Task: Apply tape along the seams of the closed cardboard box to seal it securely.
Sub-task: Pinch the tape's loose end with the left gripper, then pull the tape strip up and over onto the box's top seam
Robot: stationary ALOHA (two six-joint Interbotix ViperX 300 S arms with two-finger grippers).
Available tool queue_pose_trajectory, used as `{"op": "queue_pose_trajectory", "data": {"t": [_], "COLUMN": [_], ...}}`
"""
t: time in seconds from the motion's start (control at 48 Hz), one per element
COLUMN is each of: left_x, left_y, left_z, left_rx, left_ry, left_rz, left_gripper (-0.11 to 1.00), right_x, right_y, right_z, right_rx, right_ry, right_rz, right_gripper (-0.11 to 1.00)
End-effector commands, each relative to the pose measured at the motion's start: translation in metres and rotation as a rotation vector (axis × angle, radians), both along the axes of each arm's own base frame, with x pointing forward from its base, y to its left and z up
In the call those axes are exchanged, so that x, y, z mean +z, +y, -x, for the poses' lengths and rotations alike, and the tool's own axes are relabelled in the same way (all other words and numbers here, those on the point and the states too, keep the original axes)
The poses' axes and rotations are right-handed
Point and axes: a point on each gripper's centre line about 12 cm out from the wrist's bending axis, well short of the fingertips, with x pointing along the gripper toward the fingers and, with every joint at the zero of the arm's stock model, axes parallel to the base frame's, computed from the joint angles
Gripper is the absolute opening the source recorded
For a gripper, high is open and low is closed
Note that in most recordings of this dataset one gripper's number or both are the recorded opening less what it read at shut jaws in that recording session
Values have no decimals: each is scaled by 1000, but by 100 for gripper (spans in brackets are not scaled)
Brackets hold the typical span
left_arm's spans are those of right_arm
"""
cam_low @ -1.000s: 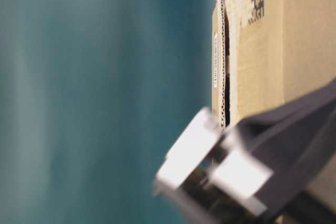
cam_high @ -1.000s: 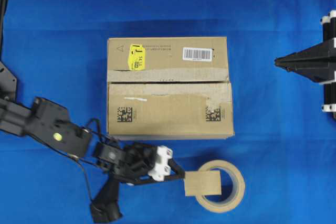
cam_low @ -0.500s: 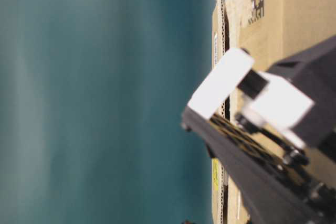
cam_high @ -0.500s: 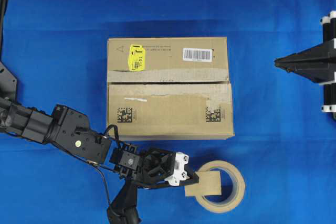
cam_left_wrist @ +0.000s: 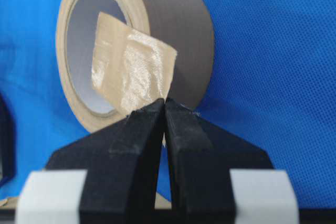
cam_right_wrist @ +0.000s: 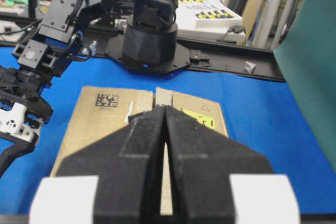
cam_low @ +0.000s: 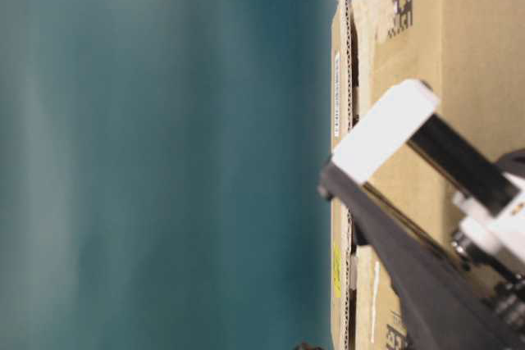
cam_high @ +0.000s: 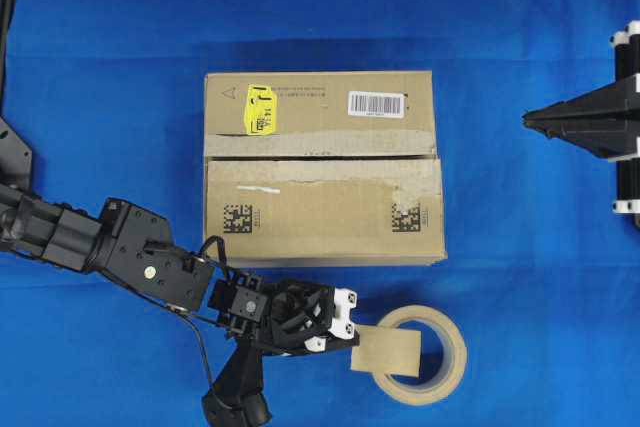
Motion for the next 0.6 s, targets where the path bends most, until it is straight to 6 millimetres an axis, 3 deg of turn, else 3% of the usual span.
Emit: {"op": "queue_pose_trajectory", "data": {"t": [0.0, 0.375, 0.583], "left_x": [25, 90, 122], "left_y": [-4, 6, 32], "left_z": [-4, 11, 24], "left_rx": [-4, -9, 2], "left_ry": [-56, -192, -276], "left_rz": [22, 42, -12], "left_gripper": [1, 1, 1], "right_x": [11, 12, 11], "right_y": [0, -1, -1], "right_z": [-2, -2, -4], "right_rx": [-1, -3, -3], "right_ry": [-28, -29, -25], "right_rz": [-1, 0, 2], "right_gripper": [1, 1, 1]}}
